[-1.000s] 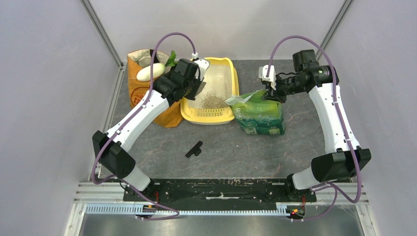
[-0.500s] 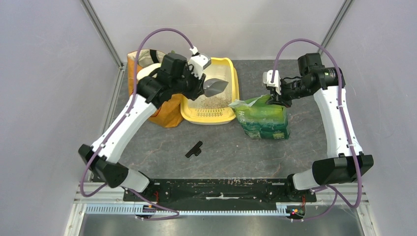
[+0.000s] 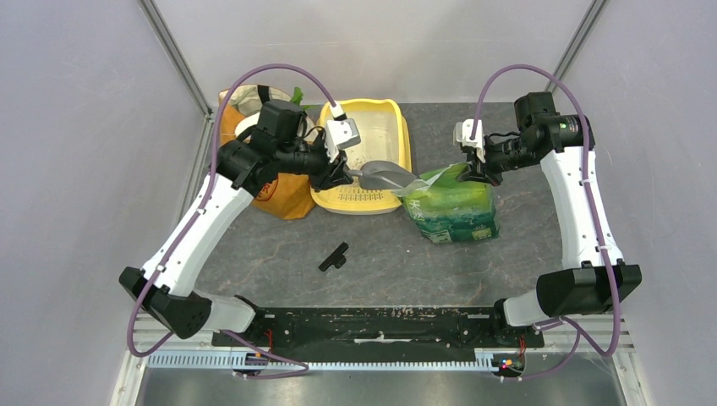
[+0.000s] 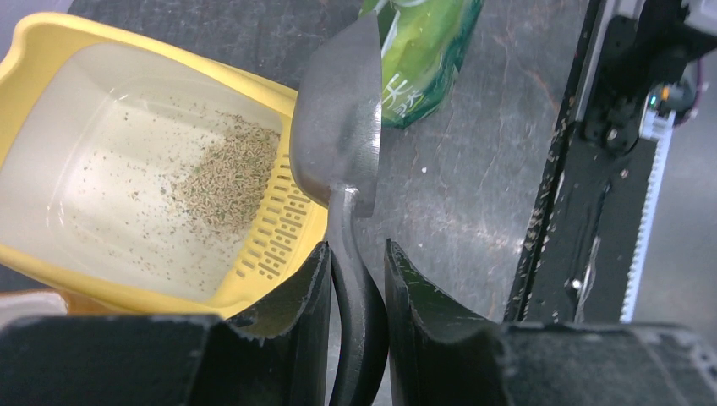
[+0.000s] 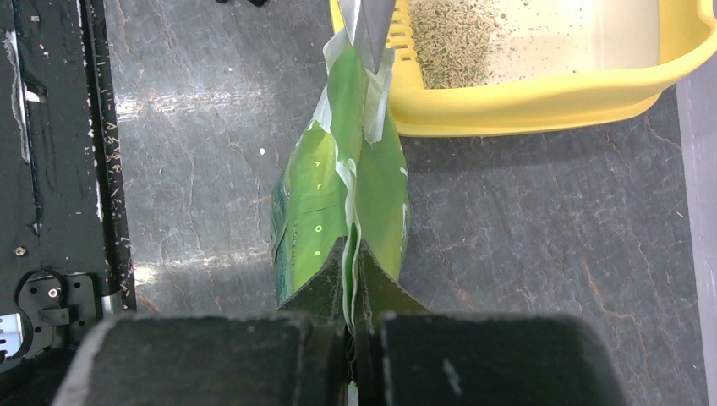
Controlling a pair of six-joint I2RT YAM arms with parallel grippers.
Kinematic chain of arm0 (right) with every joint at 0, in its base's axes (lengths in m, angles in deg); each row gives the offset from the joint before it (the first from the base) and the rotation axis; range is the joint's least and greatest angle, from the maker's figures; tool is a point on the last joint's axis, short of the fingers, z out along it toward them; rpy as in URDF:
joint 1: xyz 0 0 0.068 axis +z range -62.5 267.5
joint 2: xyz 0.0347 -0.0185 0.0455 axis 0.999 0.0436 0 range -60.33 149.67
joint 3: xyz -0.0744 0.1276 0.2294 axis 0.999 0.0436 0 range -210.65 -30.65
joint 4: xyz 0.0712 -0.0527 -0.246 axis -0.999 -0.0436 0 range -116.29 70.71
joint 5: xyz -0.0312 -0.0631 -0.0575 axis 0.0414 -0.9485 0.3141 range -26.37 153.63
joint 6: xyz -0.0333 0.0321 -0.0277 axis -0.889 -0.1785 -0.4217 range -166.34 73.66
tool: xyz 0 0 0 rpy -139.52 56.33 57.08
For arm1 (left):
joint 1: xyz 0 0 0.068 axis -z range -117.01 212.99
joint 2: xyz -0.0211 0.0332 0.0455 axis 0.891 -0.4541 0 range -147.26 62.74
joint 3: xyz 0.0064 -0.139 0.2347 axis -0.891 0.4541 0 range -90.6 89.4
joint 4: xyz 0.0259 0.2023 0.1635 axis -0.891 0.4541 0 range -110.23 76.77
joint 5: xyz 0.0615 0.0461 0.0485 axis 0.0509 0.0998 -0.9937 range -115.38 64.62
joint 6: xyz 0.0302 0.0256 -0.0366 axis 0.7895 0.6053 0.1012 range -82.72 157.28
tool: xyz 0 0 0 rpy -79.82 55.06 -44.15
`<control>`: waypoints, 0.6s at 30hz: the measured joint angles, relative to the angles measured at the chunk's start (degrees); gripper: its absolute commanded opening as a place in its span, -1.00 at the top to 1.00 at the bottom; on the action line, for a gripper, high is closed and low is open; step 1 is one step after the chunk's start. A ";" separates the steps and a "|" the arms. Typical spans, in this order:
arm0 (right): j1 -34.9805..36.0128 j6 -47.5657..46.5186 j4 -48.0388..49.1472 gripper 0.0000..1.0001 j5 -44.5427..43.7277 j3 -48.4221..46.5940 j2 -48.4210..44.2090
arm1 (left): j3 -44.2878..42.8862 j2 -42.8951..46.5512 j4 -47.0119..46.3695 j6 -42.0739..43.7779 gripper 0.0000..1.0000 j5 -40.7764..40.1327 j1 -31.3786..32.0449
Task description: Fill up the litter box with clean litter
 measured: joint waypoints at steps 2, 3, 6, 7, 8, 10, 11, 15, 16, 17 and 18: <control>0.00 0.04 0.00 1.00 0.13 0.00 0.00 | 0.00 -1.14 0.11 2.78 0.97 0.07 0.00; 0.00 0.04 0.00 1.00 0.15 0.00 0.00 | -0.02 -1.64 0.11 3.76 0.96 0.07 0.00; 0.02 0.02 0.00 1.00 0.15 0.00 0.00 | -0.22 -3.58 0.46 6.25 0.96 0.07 0.00; 0.04 0.02 0.00 1.00 0.15 0.00 0.00 | -0.33 -4.07 0.61 6.75 0.96 0.07 0.00; 0.04 0.02 0.00 1.00 0.15 0.00 0.04 | -0.61 -4.76 1.05 7.32 0.96 0.07 0.00; 0.04 0.02 0.00 1.00 0.17 0.00 0.28 | -1.36 -6.01 1.36 8.02 0.96 0.13 0.00; 0.04 0.02 0.04 1.00 0.20 -0.02 0.44 | -1.79 -6.60 1.44 8.13 0.96 0.13 0.00; 0.13 -0.22 0.52 1.00 0.17 -0.44 1.03 | -5.51 -9.79 2.47 6.60 0.96 0.17 0.42; 0.26 -0.42 0.61 1.00 0.15 -0.59 1.11 | -6.93 -10.97 2.91 5.14 0.96 0.17 0.59; 0.48 -0.52 0.63 1.00 0.11 -0.76 1.20 | -8.81 -12.52 3.34 3.19 0.96 0.20 0.79; 0.74 -0.70 0.68 1.00 0.11 -0.94 1.33 | -11.23 -14.47 3.82 0.66 0.96 0.26 1.05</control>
